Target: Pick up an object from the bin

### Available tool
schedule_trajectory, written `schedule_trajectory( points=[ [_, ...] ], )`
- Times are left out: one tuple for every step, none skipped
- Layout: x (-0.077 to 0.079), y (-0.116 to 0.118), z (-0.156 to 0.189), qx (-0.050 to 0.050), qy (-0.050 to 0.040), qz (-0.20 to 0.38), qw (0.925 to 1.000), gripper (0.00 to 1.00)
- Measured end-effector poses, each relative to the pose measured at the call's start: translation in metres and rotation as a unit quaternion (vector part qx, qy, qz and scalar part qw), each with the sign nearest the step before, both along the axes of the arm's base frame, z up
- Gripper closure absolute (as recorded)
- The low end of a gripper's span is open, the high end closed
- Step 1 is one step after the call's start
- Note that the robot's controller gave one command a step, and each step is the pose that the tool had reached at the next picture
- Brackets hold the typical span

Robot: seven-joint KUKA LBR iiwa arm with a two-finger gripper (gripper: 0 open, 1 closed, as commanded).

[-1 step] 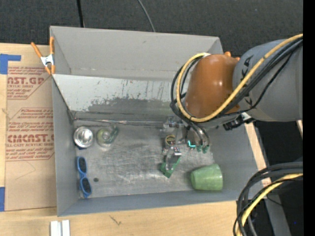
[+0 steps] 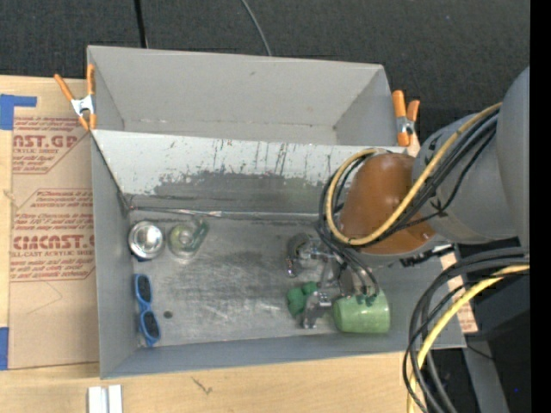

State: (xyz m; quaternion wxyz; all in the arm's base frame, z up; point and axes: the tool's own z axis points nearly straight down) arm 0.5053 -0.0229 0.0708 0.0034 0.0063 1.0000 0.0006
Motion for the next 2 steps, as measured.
schedule_trajectory(
  points=[
    [0.002,0.003,0.004,0.001,-0.0018,0.002,1.0000,1.00],
    [0.005,0.007,0.145,-0.001,-0.0014,0.038,0.9993,1.00]
  ],
)
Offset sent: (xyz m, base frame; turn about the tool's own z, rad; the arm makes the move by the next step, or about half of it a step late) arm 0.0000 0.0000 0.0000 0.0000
